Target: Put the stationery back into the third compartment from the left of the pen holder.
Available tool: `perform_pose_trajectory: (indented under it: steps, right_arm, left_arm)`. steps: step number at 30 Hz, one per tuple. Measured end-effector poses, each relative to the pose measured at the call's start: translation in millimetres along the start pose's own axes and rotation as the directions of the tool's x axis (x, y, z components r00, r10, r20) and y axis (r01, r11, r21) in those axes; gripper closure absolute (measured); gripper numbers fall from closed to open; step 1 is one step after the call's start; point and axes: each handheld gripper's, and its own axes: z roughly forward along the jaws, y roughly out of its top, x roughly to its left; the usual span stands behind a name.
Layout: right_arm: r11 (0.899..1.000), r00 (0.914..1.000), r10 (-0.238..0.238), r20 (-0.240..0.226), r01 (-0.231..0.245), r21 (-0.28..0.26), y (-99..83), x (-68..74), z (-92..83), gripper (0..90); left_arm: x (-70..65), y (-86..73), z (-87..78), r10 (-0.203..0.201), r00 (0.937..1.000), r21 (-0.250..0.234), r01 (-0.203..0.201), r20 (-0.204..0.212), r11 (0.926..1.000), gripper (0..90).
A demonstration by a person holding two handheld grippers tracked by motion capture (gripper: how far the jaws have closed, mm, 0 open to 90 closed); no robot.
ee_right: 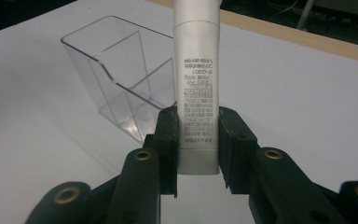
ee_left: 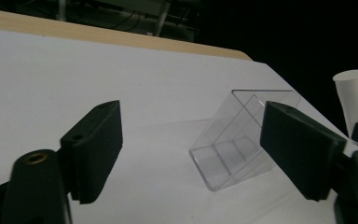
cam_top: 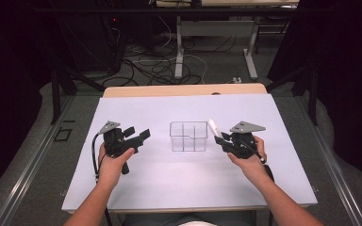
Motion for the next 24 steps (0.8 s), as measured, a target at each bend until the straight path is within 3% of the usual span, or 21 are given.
perform_pose_trajectory:
  steps: [7, 14, 19, 21, 22, 24]
  right_arm:
    - [0.999, 0.9991, -0.03, -0.028, 0.03, -0.021, 0.5, 21.3, 0.9, 70.7]
    - [0.997, 0.9972, -0.063, -0.04, 0.06, -0.055, 3.9, 40.4, 4.2, 70.8]
    - [0.996, 0.9961, -0.072, -0.051, 0.069, -0.06, 10.7, 54.2, 12.6, 70.8]
    - [0.995, 0.9957, -0.08, -0.047, 0.077, -0.068, 12.8, 57.7, 15.4, 70.8]
    - [0.995, 0.9957, -0.08, -0.047, 0.077, -0.068, 12.8, 57.7, 15.4, 70.8]
    - [0.994, 0.9958, -0.077, -0.05, 0.073, -0.078, 14.4, 60.4, 17.2, 70.8]
  left_arm:
    - [-19.2, 0.5, 0.5, 0.039, 0.9986, 0.002, -0.039, 0.035, 0.9992, 26.1]
    - [-34.4, 0.2, 3.2, 0.038, 0.9974, 0.011, -0.039, 0.061, 0.9992, 27.8]
    - [-41.3, 2.2, 4.5, 0.002, 0.9966, 0.033, -0.005, 0.082, 0.9994, 33.1]
    - [-42.3, 3.7, 4.6, -0.017, 0.9944, 0.034, 0.014, 0.105, 0.9993, 36.5]
    - [-44.9, 4.0, 5.4, -0.05, 0.9912, 0.033, 0.047, 0.122, 0.9984, 36.9]
    - [-46.9, 5.3, 6.4, -0.054, 0.9896, 0.041, 0.049, 0.133, 0.998, 37.5]
